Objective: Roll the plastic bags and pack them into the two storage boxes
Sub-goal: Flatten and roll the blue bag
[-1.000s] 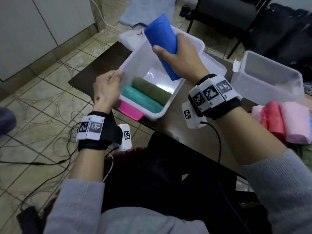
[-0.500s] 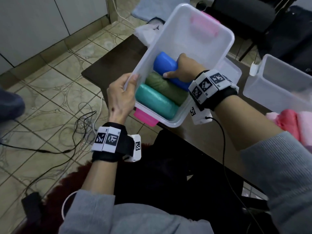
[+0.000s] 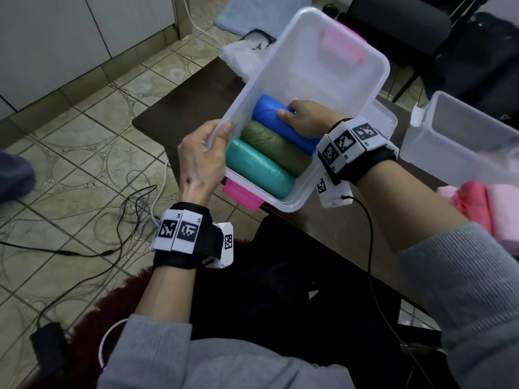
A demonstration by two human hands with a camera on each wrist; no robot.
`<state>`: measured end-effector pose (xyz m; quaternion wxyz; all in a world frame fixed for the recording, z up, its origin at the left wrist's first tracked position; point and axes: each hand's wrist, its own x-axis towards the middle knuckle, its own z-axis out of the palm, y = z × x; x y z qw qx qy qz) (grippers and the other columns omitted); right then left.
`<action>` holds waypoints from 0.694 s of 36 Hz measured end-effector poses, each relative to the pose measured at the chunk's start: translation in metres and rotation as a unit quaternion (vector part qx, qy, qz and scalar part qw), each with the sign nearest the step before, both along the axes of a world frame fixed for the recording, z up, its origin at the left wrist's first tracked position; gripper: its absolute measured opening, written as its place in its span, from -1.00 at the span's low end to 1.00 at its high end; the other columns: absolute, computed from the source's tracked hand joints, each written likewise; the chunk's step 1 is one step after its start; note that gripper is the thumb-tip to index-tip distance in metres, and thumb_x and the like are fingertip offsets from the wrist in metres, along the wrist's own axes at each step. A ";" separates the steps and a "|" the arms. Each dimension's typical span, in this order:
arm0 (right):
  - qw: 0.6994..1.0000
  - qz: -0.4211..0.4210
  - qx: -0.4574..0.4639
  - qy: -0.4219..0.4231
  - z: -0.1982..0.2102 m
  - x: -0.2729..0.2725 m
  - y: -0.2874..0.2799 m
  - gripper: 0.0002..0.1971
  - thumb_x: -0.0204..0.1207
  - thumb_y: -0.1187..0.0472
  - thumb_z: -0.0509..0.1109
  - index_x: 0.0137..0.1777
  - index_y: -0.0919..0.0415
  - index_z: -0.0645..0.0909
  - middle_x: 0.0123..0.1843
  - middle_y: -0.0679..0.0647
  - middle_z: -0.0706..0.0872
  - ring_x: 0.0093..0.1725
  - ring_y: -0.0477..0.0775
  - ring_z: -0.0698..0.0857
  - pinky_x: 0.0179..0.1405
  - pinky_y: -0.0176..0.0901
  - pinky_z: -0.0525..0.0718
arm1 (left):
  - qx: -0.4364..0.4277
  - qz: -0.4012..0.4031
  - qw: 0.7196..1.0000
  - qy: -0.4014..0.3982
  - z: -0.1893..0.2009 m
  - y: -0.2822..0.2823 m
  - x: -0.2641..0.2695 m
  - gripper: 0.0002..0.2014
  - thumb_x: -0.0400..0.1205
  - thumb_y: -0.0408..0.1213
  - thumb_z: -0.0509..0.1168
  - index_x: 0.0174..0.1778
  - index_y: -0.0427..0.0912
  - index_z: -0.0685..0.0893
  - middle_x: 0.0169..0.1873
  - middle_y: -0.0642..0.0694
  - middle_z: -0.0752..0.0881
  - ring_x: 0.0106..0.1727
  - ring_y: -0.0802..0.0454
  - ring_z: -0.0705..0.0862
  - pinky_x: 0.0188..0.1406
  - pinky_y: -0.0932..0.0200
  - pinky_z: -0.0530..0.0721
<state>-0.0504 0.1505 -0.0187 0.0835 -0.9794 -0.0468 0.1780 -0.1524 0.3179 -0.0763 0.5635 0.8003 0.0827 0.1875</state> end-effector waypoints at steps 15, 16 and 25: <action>0.995 0.091 0.018 0.022 -0.016 -0.005 0.010 -0.29 0.68 -0.05 0.11 0.68 0.07 -0.20 0.70 0.17 -0.01 0.67 0.18 0.04 0.63 0.11 0.06 | 0.010 0.011 1.000 0.008 0.001 0.001 0.004 -0.67 0.67 0.00 0.22 0.06 -0.16 0.75 -0.14 -0.09 0.75 -0.06 -0.06 0.70 -0.08 -0.09 0.70; 0.994 0.094 0.048 -0.004 -0.014 -0.005 0.010 -0.31 0.69 -0.03 0.12 0.68 0.10 -0.14 0.70 0.18 0.01 0.67 0.17 0.04 0.63 0.07 0.04 | 0.014 0.009 1.000 0.010 0.002 0.000 0.005 -0.68 0.68 -0.01 0.22 0.07 -0.15 0.75 -0.15 -0.07 0.74 -0.08 -0.05 0.69 -0.09 -0.07 0.71; 0.834 -0.056 0.196 -0.512 -0.004 -0.042 0.001 -0.32 0.30 0.58 0.04 0.45 0.27 0.49 0.59 0.32 0.32 0.61 0.43 0.16 0.57 0.29 -0.02 | 0.028 0.000 0.999 0.028 0.003 -0.004 0.010 -0.68 0.69 -0.02 0.21 0.10 -0.16 0.73 -0.18 0.02 0.67 -0.13 0.04 0.63 -0.17 0.20 0.60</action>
